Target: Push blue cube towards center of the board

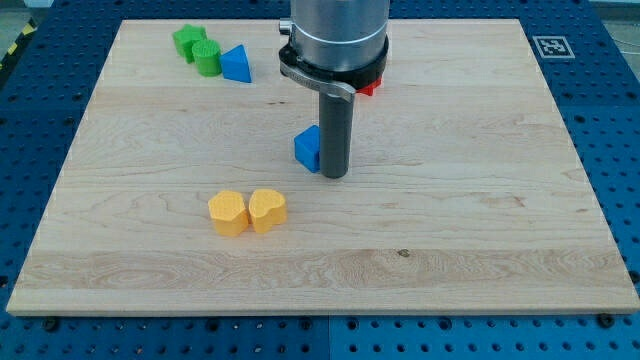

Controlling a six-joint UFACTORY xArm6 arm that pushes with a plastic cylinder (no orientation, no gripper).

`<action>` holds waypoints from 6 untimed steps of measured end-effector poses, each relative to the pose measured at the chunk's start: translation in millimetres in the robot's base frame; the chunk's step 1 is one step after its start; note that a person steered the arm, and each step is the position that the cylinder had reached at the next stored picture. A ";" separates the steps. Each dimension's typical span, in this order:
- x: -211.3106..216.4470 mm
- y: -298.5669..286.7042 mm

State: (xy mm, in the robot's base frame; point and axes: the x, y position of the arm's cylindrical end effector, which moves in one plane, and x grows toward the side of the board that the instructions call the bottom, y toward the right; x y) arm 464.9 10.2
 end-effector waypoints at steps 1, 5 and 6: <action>-29.5 -4.7; -29.1 -38.8; -51.9 -36.5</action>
